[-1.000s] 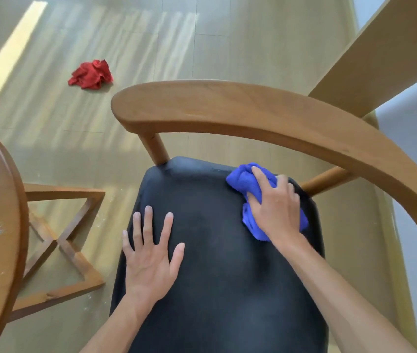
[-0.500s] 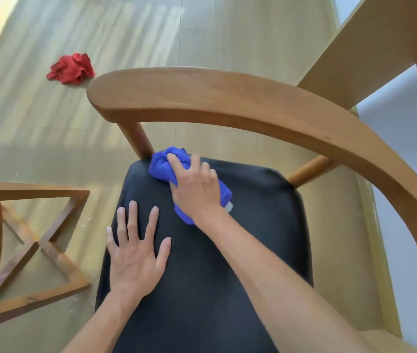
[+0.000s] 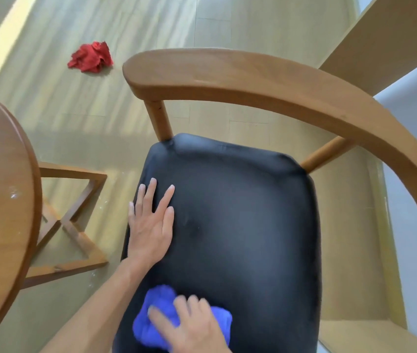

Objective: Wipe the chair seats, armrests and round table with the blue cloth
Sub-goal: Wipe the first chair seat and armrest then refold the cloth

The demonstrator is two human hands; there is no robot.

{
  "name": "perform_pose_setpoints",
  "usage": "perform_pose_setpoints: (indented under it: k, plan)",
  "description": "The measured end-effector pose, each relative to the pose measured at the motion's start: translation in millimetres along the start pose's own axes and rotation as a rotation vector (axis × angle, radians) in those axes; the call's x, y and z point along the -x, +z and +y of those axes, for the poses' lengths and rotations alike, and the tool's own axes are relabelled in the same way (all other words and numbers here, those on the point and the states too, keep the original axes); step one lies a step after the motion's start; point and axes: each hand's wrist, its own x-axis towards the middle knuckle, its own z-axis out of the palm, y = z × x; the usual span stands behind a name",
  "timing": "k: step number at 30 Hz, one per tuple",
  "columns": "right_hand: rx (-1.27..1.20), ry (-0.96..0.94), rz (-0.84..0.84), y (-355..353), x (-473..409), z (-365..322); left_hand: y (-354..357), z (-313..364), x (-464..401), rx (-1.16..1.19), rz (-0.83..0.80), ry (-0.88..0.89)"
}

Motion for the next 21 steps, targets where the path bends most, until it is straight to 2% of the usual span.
perform_pose_setpoints:
  k: [3, 4, 5, 8, 10, 11, 12, 14, 17, 19, 21]
  plan:
    - [0.039, -0.264, 0.045, -10, -16, 26, -19, -15, 1, 0.114, -0.047, 0.068]
    - [0.082, -0.288, 0.055, -26, -41, 47, -24, -18, 2, 0.138, -0.059, 0.080]
    - [0.127, -0.214, 0.097, -46, -73, 72, -27, -19, 3, 0.167, -0.059, 0.079]
    - [0.257, 0.261, 0.283, -98, -167, 139, -27, -17, 12, 0.268, -0.023, 0.021]
    - [0.142, 0.476, 0.231, -105, -188, 150, -28, -14, 17, 0.397, -0.003, -0.051]
    - [0.138, 0.486, 0.212, -99, -183, 139, -31, -13, 18, 0.476, 0.004, -0.088]
    - [0.181, 0.421, 0.220, -87, -169, 120, -35, -12, 17, 0.545, 0.010, -0.121]
    - [0.154, 0.166, 0.137, -51, -107, 63, -41, -9, 16, 0.601, 0.005, -0.167]
    - [0.106, -0.174, -0.169, -14, 0, -7, -52, 0, 25, 0.478, -0.118, -0.172]
    - [0.120, -0.289, -0.333, -17, 31, -19, -62, 5, 37, 0.395, -0.212, -0.168]
    - [0.105, -0.259, -0.423, -37, 36, -20, -74, 12, 52, 0.392, -0.225, -0.204]
